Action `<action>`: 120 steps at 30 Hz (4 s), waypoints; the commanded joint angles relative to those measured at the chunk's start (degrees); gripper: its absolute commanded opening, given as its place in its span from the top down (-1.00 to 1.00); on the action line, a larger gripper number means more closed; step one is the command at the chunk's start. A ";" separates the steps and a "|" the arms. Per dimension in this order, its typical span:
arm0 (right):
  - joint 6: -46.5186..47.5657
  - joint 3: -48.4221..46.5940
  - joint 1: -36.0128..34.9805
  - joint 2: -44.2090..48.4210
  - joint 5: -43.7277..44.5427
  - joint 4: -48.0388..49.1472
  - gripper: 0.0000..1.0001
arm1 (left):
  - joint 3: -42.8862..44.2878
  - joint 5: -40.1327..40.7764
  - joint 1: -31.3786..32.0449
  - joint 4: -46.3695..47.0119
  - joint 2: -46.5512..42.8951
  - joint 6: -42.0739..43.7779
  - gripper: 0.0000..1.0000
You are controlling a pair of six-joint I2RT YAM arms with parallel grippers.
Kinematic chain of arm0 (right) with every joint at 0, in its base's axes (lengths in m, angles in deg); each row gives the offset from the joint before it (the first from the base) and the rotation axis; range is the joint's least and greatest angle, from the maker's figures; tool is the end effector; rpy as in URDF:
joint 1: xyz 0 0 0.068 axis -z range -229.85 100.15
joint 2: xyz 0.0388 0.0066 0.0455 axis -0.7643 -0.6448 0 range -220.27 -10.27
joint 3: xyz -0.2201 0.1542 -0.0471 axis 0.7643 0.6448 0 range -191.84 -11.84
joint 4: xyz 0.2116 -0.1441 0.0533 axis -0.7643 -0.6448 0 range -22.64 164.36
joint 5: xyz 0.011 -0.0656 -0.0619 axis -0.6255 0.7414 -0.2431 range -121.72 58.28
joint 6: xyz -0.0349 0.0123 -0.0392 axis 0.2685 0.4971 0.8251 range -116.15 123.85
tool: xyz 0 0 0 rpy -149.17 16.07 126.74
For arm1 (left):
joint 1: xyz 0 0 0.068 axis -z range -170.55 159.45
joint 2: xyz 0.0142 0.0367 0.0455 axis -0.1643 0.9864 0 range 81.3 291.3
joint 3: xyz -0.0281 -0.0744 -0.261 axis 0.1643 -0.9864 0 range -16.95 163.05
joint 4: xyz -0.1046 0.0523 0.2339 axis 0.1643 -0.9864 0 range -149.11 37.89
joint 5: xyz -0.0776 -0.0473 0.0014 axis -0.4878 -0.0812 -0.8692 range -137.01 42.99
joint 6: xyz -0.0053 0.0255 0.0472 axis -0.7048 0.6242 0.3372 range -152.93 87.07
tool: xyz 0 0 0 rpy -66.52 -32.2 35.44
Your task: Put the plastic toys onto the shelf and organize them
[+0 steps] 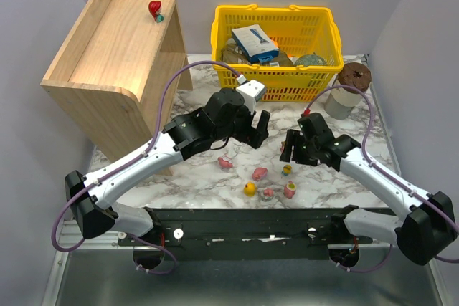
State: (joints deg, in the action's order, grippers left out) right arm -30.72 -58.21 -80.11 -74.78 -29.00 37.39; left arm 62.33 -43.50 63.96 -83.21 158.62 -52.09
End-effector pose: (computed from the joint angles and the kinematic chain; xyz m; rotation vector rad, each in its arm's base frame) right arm 0.1913 0.1097 0.2427 0.1161 2.5741 0.3825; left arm 0.1763 -0.2434 0.3862 0.6184 2.0690 -0.7074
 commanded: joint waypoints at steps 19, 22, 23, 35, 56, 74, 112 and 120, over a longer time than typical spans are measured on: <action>0.55 4.44 0.20 -9.14 -5.88 6.47 -0.22 | -0.62 2.03 0.17 1.30 -0.33 -0.97 -0.87; 0.90 4.45 0.20 -9.58 -6.67 6.91 -0.17 | -0.62 2.20 0.17 1.38 -0.15 -0.97 -0.87; 0.99 4.45 0.20 -9.76 -6.76 6.91 -0.15 | -0.62 2.20 0.17 1.30 -0.15 -0.88 -0.87; 2.40 3.83 0.20 -12.13 -7.47 7.44 -0.01 | -0.80 1.07 0.17 1.12 0.64 -0.88 -0.87; -4.98 -4.61 7.13 7.88 6.86 -7.67 -0.56 | -10.29 -23.80 2.63 20.10 6.26 11.06 -0.92; -4.54 -16.82 9.34 24.17 5.10 -12.77 -0.57 | -5.37 -33.39 3.95 20.72 25.95 18.36 -0.40; -3.66 -17.80 9.34 21.80 10.46 -20.95 -0.57 | 0.09 -24.51 -0.62 20.89 32.99 -1.10 -0.31; -9.54 -7.17 9.34 16.18 0.29 -15.35 -0.49 | -6.16 -21.88 -5.10 24.68 27.19 -13.53 -0.37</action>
State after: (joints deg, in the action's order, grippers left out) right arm -36.20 -70.80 -71.10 -55.48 -22.27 19.40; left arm 57.98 -68.51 60.59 -61.17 190.37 -56.24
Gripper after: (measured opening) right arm 0.758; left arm 0.672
